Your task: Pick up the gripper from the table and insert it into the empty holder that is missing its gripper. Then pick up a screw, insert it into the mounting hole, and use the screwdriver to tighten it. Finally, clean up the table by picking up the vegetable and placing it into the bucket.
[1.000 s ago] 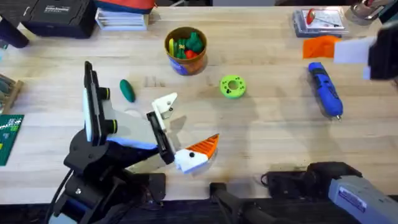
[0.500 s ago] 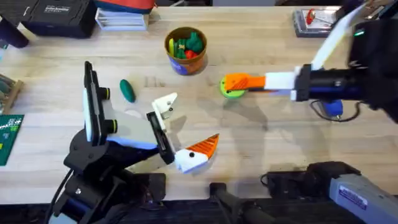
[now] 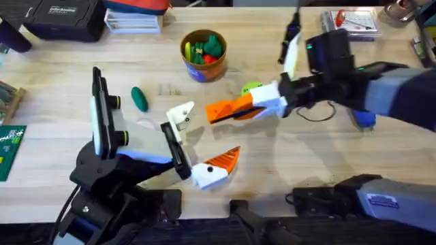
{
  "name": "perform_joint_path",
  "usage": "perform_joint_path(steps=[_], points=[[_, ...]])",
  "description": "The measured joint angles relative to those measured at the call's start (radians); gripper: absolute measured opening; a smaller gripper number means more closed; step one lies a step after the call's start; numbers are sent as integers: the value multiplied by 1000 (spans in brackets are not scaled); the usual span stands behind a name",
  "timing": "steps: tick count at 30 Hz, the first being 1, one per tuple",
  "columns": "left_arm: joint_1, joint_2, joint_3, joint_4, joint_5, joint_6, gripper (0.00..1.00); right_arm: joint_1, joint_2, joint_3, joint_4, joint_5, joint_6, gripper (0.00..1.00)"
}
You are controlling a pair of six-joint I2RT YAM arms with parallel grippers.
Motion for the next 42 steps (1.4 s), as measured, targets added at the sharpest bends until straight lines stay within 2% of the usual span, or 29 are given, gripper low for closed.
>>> perform_joint_path(steps=[6, 13, 24, 32, 42], points=[[0, 0, 0, 0, -6, 0, 986, 79, 93, 0, 234, -46, 147, 7], [2, 0, 0, 3, -19, 2, 986, 89, 104, -1, 440, -55, 333, 7], [2, 0, 0, 2, -25, 3, 986, 113, 127, -3, 504, -54, 468, 7], [6, 0, 0, 0, -45, -18, 986, 152, 222, 0, 684, -75, 552, 7], [19, 0, 0, 0, -109, -22, 986, 179, 285, 78, 693, -80, 602, 7]])
